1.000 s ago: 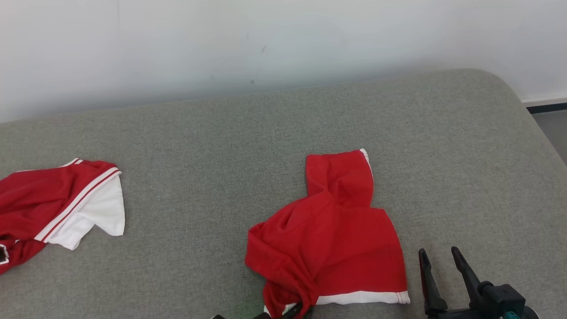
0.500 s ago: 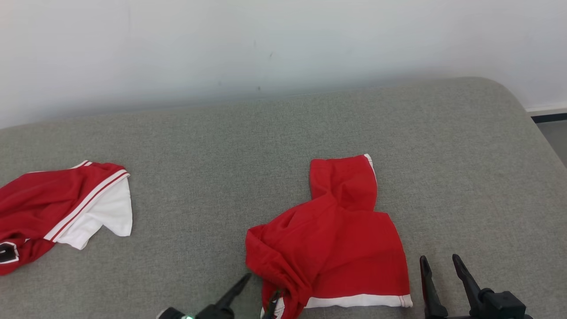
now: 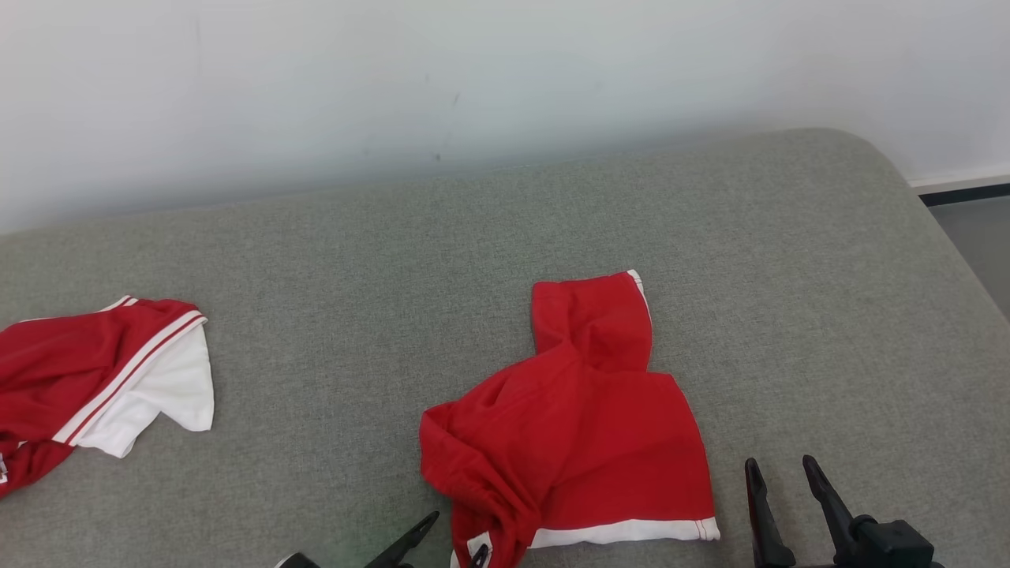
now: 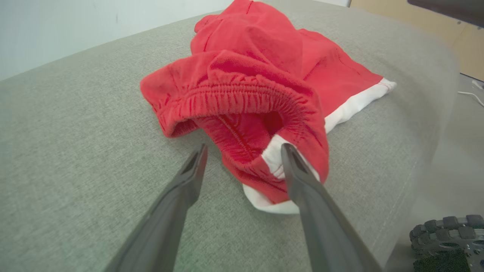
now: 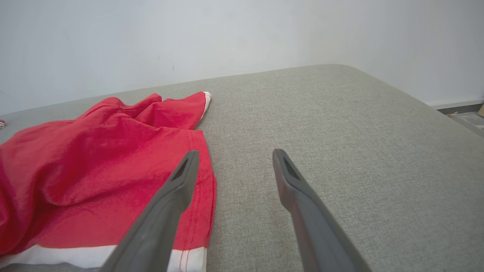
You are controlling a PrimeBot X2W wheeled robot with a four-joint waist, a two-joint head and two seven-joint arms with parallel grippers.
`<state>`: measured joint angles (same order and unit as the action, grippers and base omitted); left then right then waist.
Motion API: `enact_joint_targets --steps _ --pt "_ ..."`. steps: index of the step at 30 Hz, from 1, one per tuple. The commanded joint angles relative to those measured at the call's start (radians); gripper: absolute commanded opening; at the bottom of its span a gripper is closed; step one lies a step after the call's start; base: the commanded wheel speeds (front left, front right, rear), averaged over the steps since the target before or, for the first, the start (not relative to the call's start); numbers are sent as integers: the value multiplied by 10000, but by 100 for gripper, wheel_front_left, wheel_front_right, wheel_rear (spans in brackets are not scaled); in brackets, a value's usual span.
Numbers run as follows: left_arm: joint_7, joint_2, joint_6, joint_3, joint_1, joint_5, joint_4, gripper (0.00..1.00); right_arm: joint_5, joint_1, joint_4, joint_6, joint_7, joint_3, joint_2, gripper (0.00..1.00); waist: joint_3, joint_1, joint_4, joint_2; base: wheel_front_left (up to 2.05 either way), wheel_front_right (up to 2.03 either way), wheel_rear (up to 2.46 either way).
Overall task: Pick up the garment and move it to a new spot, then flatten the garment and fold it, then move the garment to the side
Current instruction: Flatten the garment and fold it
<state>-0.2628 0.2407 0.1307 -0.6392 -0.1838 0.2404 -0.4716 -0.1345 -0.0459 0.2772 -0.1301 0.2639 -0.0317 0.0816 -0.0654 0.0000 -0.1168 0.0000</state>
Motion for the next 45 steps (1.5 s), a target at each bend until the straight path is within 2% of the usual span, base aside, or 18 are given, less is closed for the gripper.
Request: enact_joint_targets --steps 1,9,19,20,21,24,25,26,30,40,45 --pt "-30 32 -20 -34 -141 -92 -34 100 -50 -34 8 -15 6 -16 -14 100 -12 0 -12 0 0 0 0" --pt "-30 273 -20 -1183 -762 -617 -552 100 -5 3 23 -15 7 -55 -54 100 -38 0 -25 0 0 0 0" --pt "-30 366 -22 -2219 -1423 -314 -916 100 7 -33 75 -15 7 -32 -104 100 45 0 -82 0 0 0 0" --pt "-30 363 -22 -2352 -1516 -242 -976 95 16 -42 78 -15 7 -26 -108 100 48 0 -95 0 0 0 0" --pt "-30 360 -22 -2472 -1580 -214 -1040 80 28 -51 73 -15 7 -20 -115 100 53 0 -110 0 0 0 0" --pt "-30 332 -22 -2768 -1742 184 -1242 29 47 -56 59 -15 7 -12 -140 100 55 0 -162 0 0 0 0" --pt "-30 347 -22 -2827 -1844 292 -1280 20 49 -60 53 -15 6 -11 -145 100 55 0 -180 0 0 0 0" --pt "-30 340 -22 -2855 -1900 423 -1286 0 60 -72 49 -15 7 -18 -150 100 60 0 -193 0 0 0 0" --pt "-30 384 -23 -2690 -1943 783 -1172 0 24 -138 78 -15 6 -75 -128 100 83 0 -172 0 0 0 0" --pt "-30 954 -932 -261 -551 1274 299 0 69 -231 37 -15 7 -222 -166 100 134 0 375 0 0 0 0" --pt "-30 1122 -1077 314 133 1176 468 0 60 -230 62 -15 7 -156 -179 100 128 0 576 0 0 0 0"
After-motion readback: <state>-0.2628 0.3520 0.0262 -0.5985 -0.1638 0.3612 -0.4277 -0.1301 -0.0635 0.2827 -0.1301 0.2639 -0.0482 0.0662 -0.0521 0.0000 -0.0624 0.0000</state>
